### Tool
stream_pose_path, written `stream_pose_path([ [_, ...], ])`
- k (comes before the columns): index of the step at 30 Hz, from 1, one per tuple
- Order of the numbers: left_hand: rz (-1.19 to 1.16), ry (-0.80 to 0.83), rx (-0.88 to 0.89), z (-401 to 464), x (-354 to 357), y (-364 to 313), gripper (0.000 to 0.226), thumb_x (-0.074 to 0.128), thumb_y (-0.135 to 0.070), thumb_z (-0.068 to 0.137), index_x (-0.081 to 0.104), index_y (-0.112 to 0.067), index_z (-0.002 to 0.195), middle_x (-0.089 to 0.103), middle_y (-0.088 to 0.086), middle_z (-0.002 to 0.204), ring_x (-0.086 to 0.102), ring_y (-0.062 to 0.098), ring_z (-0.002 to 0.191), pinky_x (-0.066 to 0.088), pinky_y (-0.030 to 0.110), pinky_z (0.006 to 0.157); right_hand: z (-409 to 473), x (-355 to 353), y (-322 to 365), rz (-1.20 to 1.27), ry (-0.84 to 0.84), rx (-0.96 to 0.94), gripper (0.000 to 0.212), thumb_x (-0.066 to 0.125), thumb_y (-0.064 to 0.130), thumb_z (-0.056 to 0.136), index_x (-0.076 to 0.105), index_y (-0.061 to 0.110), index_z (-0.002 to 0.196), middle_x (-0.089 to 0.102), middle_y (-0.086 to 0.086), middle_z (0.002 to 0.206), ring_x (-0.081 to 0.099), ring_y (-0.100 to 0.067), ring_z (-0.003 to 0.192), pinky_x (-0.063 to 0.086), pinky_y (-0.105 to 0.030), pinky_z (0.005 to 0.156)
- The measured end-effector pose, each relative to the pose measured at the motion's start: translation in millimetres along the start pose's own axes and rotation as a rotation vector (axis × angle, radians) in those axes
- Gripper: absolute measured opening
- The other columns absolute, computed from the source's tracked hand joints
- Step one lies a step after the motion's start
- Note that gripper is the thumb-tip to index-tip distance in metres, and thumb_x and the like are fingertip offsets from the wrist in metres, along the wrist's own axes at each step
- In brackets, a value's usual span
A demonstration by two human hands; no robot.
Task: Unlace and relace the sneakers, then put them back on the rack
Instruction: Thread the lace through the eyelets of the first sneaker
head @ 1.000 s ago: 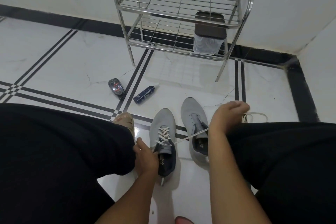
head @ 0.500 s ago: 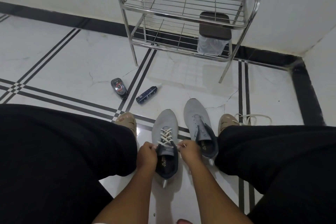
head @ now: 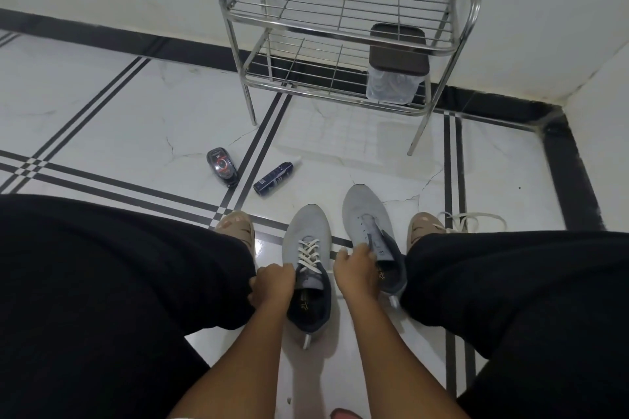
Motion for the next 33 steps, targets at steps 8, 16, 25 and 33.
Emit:
stream_pose_path([
  [8, 0.034, 0.110, 0.049, 15.7, -44.8, -51.4, 0.039, 0.047, -0.027, 0.087, 0.060, -0.007, 0.118, 0.058, 0.013, 0.120, 0.054, 0.033, 0.114, 0.043, 0.040, 0.096, -1.4, -45.5, 68.0, 0.312, 0.090, -0.204, 0.032, 0.039, 0.008, 0.093, 0.065, 0.013, 0.111, 0.068, -0.006, 0.112, 0.060, -0.020, 0.095, 0.048, -0.028, 0.079],
  [16, 0.006, -0.085, 0.386, -42.1, -123.5, -113.3, 0.028, 0.047, -0.031, 0.080, 0.063, -0.008, 0.076, 0.058, 0.002, 0.073, 0.057, 0.025, 0.083, 0.048, 0.033, 0.078, -27.1, -91.0, 116.9, 0.535, 0.076, -0.397, 0.012, 0.051, 0.012, 0.094, 0.060, 0.019, 0.094, 0.071, 0.003, 0.091, 0.063, -0.015, 0.086, 0.043, -0.021, 0.064],
  [25, -0.627, 0.095, 0.700, -97.1, -144.7, -134.9, 0.029, 0.067, -0.034, 0.086, 0.064, -0.008, 0.074, 0.075, -0.002, 0.082, 0.068, 0.004, 0.084, 0.045, 0.018, 0.073, -59.5, -140.2, 140.1, 0.544, 0.000, -0.576, 0.003, 0.067, 0.018, 0.087, 0.066, 0.021, 0.086, 0.067, 0.007, 0.083, 0.062, -0.007, 0.081, 0.043, -0.015, 0.066],
  [33, -0.774, 0.113, 0.763, -95.7, -144.4, -134.1, 0.025, 0.074, -0.018, 0.081, 0.061, -0.021, 0.102, 0.074, 0.005, 0.083, 0.069, 0.014, 0.088, 0.049, 0.027, 0.087, -70.9, -160.1, 144.3, 0.529, -0.004, -0.608, 0.003, 0.072, 0.018, 0.083, 0.070, 0.020, 0.082, 0.071, 0.004, 0.083, 0.065, -0.010, 0.082, 0.046, -0.017, 0.069],
])
Point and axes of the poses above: each hand's wrist, its own z-axis towards the middle knuckle, its own x-axis out of the palm, y = z × x, the point moved 7 cm from there along z, towards the middle knuckle
